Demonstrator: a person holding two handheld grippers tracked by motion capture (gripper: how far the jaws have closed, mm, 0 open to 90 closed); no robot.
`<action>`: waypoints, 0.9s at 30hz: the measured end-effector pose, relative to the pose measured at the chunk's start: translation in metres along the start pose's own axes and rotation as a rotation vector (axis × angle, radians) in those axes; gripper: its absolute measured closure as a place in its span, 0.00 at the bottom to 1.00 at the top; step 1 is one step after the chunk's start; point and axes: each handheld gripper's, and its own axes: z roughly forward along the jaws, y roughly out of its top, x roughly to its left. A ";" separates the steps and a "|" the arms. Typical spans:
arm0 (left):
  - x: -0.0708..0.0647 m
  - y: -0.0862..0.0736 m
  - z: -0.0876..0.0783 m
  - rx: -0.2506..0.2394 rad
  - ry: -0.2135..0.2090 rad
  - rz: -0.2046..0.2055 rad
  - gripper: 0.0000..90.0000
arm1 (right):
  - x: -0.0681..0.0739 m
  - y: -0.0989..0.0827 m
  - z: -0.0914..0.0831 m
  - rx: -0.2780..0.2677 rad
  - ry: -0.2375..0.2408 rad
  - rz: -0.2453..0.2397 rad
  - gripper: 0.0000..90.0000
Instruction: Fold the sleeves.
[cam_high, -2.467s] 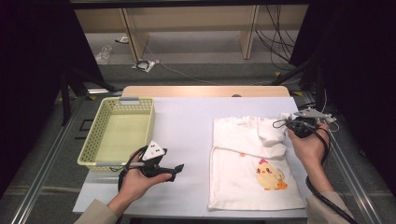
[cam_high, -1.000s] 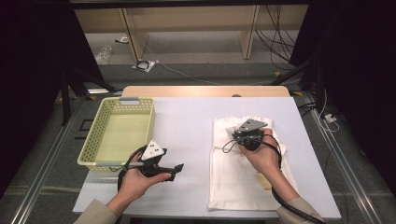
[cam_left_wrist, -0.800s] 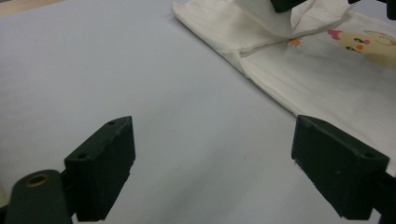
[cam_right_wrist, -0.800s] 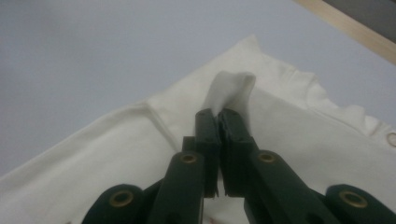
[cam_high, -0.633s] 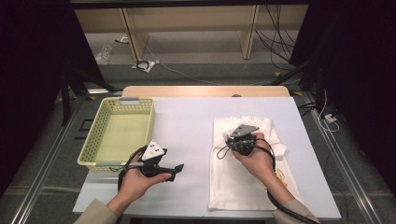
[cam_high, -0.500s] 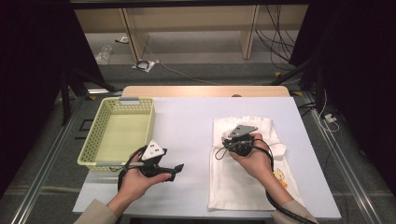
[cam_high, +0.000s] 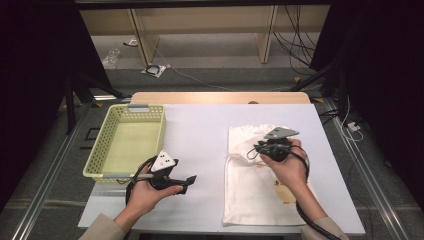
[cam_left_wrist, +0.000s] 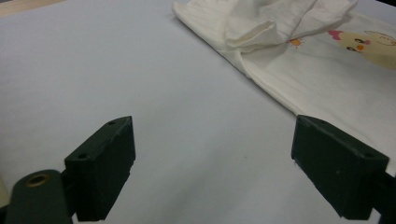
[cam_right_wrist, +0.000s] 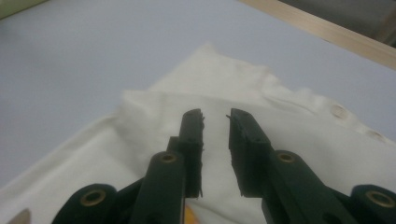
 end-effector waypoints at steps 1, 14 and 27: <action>0.000 0.000 0.000 0.001 0.000 0.001 0.15 | -0.011 -0.004 -0.004 0.002 -0.033 0.039 0.84; -0.002 -0.001 0.003 0.009 -0.002 0.000 0.15 | -0.090 -0.057 -0.020 0.122 -0.209 0.259 0.83; -0.001 -0.001 0.001 0.009 -0.001 0.006 0.15 | -0.083 -0.063 -0.008 0.149 -0.195 0.246 0.98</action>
